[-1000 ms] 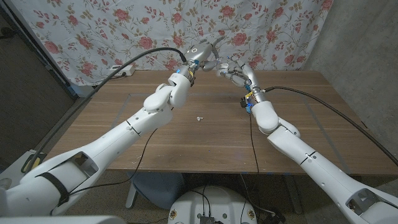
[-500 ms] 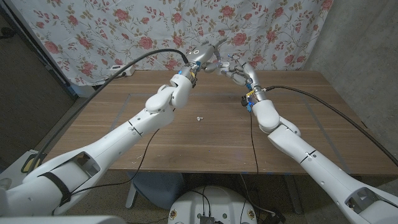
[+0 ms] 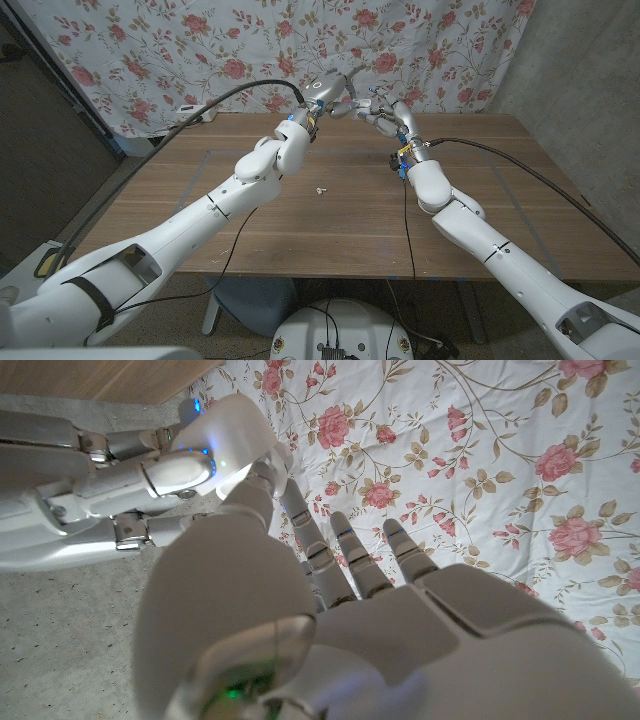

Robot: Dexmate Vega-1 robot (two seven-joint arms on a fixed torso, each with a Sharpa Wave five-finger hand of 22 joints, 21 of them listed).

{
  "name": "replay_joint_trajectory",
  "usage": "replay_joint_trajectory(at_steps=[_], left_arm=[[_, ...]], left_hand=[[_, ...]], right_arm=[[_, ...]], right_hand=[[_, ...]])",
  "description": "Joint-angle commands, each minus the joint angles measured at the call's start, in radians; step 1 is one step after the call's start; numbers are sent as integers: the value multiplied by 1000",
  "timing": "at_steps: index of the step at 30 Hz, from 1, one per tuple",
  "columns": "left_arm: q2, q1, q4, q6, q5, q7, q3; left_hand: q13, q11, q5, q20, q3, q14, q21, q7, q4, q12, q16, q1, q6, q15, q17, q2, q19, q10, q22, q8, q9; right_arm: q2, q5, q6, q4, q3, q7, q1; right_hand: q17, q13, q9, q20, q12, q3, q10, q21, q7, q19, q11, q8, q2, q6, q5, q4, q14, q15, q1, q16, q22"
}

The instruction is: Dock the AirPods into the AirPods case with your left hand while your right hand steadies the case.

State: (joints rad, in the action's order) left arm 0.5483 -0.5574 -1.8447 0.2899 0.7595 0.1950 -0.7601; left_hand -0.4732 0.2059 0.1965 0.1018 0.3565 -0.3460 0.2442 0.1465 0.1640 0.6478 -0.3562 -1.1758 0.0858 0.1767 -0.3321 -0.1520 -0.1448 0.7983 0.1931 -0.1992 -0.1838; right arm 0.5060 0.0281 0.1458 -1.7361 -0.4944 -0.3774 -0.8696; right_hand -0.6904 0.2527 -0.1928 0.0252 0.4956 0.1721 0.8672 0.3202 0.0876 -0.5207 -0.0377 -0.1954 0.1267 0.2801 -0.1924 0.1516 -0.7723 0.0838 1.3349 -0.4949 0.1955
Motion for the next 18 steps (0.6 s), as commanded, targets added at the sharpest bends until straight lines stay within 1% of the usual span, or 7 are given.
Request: replay_joint_trajectory(at_steps=[1, 9, 12, 15, 16, 18], left_arm=[[3, -10, -8, 0, 4, 6, -1], [11, -12, -16, -6, 11, -3, -3], [8, -20, -10, -17, 7, 26, 3], [8, -24, -14, -11, 15, 30, 4], [9, -24, -13, -13, 18, 32, 3], [11, -25, -14, -18, 9, 25, 6]], left_hand=[[-41, 14, 4, 0, 0, -43, 3, 3, 0, 10, -6, -11, 6, 42, -2, -6, -8, 21, 2, 0, -6], [-38, 13, 5, 1, 1, -45, 3, 8, -2, 9, -4, -11, 8, 39, -2, -7, -7, 18, 2, 0, -6], [-36, 13, 5, 0, 0, -45, 3, 11, -4, 8, -2, -8, 11, 34, -1, -4, -8, 17, 2, 0, -6], [-31, 14, 5, -2, -3, -42, 4, 16, -7, 2, 5, 0, 11, 27, 3, 4, -9, 5, 2, 1, -6], [-23, 16, 7, -2, -2, -39, 3, 16, -11, -10, 14, 6, 9, 27, 7, 5, -10, -17, 2, 3, -6], [-22, 15, 6, -2, -4, -37, 3, 18, -12, -10, 15, 9, 9, 28, 7, 6, -10, -17, 2, 3, -6]], right_arm=[[1, 0, 3, -10, 3, -6, -7], [-1, -4, 9, -10, 3, -9, -7], [-2, -5, 5, -12, 4, -12, -7], [-5, -1, 2, -12, 7, -14, -8], [-3, 0, 4, -12, 8, -12, -8], [-4, 1, 3, -12, 10, -16, -9]], right_hand=[[-4, 4, -3, -3, 41, 1, 140, 7, 0, 5, -136, -4, 0, 5, -5, -1, -8, 157, 12, 2, 1], [-6, 3, -3, -2, 41, 0, 140, 8, -1, 5, -136, -5, 0, 5, -5, -1, -9, 157, 12, 3, 1], [-6, 3, -3, -3, 41, 0, 140, 8, 0, 4, -136, -5, -1, 6, -5, -1, -9, 157, 12, 4, 1], [-7, 3, -3, -3, 41, 0, 141, 8, 0, 5, -136, -6, -1, 6, -5, -1, -9, 157, 12, 5, 1], [-7, 3, -3, -3, 41, 0, 141, 8, 0, 5, -136, -6, -1, 6, -5, -1, -9, 157, 12, 5, 1], [-7, 3, -3, -3, 41, 0, 141, 8, 0, 5, -136, -6, -1, 7, -5, -1, -9, 157, 12, 6, 1]])
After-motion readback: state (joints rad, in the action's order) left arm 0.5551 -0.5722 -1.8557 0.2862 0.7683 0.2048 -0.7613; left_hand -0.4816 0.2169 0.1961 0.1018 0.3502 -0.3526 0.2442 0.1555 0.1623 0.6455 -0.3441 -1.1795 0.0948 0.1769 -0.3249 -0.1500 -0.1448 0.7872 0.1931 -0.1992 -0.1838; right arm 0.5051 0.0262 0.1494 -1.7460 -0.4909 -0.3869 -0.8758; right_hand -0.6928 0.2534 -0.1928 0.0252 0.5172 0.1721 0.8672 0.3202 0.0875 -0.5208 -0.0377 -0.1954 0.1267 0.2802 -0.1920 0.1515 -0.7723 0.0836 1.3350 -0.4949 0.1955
